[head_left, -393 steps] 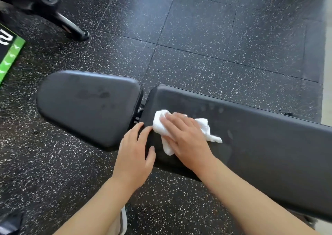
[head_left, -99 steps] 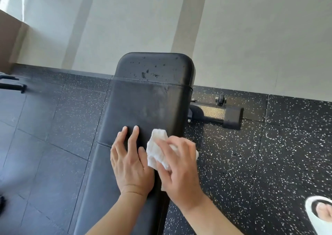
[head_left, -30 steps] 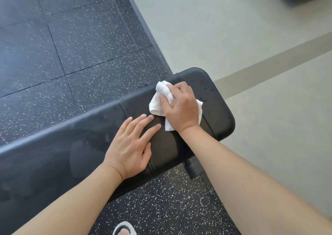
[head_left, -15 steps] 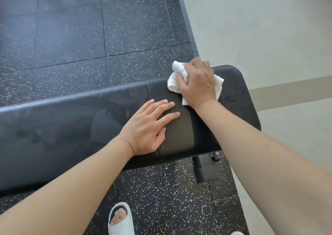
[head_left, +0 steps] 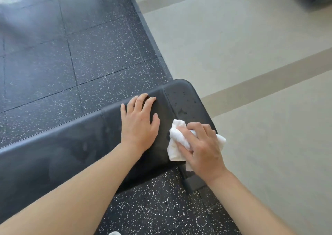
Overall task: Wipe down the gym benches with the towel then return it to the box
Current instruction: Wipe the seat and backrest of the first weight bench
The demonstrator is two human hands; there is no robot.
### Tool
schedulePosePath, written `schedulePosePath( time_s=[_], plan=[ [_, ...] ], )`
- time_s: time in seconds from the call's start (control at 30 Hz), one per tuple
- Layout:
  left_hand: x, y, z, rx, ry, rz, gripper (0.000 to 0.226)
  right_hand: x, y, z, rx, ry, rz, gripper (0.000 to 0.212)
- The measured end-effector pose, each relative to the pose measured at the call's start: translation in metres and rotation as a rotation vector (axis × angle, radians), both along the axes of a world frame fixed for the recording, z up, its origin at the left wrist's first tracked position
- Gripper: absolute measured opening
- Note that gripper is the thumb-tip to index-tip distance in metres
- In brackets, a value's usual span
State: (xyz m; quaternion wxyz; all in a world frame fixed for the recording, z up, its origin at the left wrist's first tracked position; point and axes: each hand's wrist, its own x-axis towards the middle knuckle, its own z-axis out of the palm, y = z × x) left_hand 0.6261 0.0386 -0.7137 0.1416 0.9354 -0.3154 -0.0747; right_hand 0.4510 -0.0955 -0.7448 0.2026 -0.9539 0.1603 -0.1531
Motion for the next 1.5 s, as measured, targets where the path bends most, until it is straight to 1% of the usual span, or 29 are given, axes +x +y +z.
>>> schedulePosePath(
  time_s=[0.07,0.13,0.23,0.33,0.4,0.43,0.5,0.6,0.7,0.77,0.87,0.93,1.0,1.07,1.13,1.2,1.23,1.3,1.37,1.4,1.47,1.5],
  plan=[
    [-0.013,-0.009,-0.013,-0.01,-0.015,0.112,0.054,0.016,-0.007,-0.002,0.004,-0.007,-0.021,0.038],
    [-0.013,-0.009,-0.022,-0.043,-0.065,0.12,0.056,0.045,-0.02,-0.002,0.002,-0.033,-0.046,0.036],
    [-0.008,-0.006,-0.029,-0.057,-0.112,0.116,0.056,0.108,-0.039,-0.002,0.009,-0.061,-0.093,0.035],
    [-0.011,-0.009,-0.027,-0.046,-0.123,0.119,0.055,0.174,-0.052,0.003,-0.028,0.045,-0.116,0.033],
    [-0.012,-0.01,-0.023,-0.041,-0.12,0.117,0.055,0.193,-0.054,0.006,-0.065,0.119,-0.11,0.035],
    [-0.012,-0.011,-0.021,-0.038,-0.118,0.117,0.055,0.19,-0.053,0.008,-0.057,0.125,-0.096,0.035],
    [-0.012,-0.011,-0.02,-0.028,-0.111,0.122,0.054,0.159,-0.05,0.012,0.006,0.072,-0.051,0.033],
    [-0.013,-0.01,-0.02,-0.023,-0.114,0.126,0.056,0.073,-0.036,0.008,0.064,-0.01,0.015,0.034],
    [-0.013,-0.011,-0.022,-0.022,-0.122,0.13,0.057,-0.003,-0.031,-0.005,0.083,-0.014,0.027,0.038],
    [-0.012,-0.011,-0.023,-0.014,-0.126,0.131,0.057,-0.015,-0.033,-0.009,0.088,0.004,0.017,0.038],
    [-0.011,-0.011,-0.024,-0.011,-0.13,0.128,0.057,0.025,-0.04,-0.002,0.099,-0.005,-0.007,0.036],
    [-0.01,-0.01,-0.025,-0.013,-0.134,0.128,0.057,0.074,-0.051,0.002,0.104,0.001,-0.013,0.038],
    [-0.009,-0.01,-0.026,-0.004,-0.141,0.129,0.057,0.128,-0.064,0.006,0.108,0.039,-0.011,0.036],
    [-0.009,-0.011,-0.025,0.002,-0.146,0.131,0.058,0.179,-0.071,0.009,0.066,0.139,-0.01,0.031],
    [-0.009,-0.013,-0.025,0.008,-0.146,0.126,0.058,0.218,-0.077,0.009,0.054,0.279,0.037,0.032],
    [-0.009,-0.013,-0.025,0.019,-0.143,0.124,0.059,0.239,-0.084,0.01,0.186,0.389,0.11,0.03],
    [-0.009,-0.013,-0.026,0.024,-0.142,0.121,0.059,0.242,-0.088,0.01,0.279,0.404,0.135,0.028],
    [-0.009,-0.013,-0.027,0.036,-0.139,0.112,0.059,0.237,-0.1,0.009,0.433,0.357,0.141,0.025],
    [-0.009,-0.013,-0.026,0.042,-0.144,0.103,0.059,0.219,-0.111,0.004,0.561,0.278,0.094,0.025],
    [-0.009,-0.013,-0.026,0.04,-0.147,0.096,0.058,0.205,-0.117,0.001,0.697,0.213,0.049,0.024],
    [-0.01,-0.013,-0.025,0.037,-0.149,0.087,0.058,0.172,-0.121,-0.003,1.053,0.021,-0.06,0.018],
    [-0.01,-0.014,-0.025,0.037,-0.151,0.084,0.058,0.153,-0.121,-0.005,1.174,-0.075,-0.119,0.016]
  ],
)
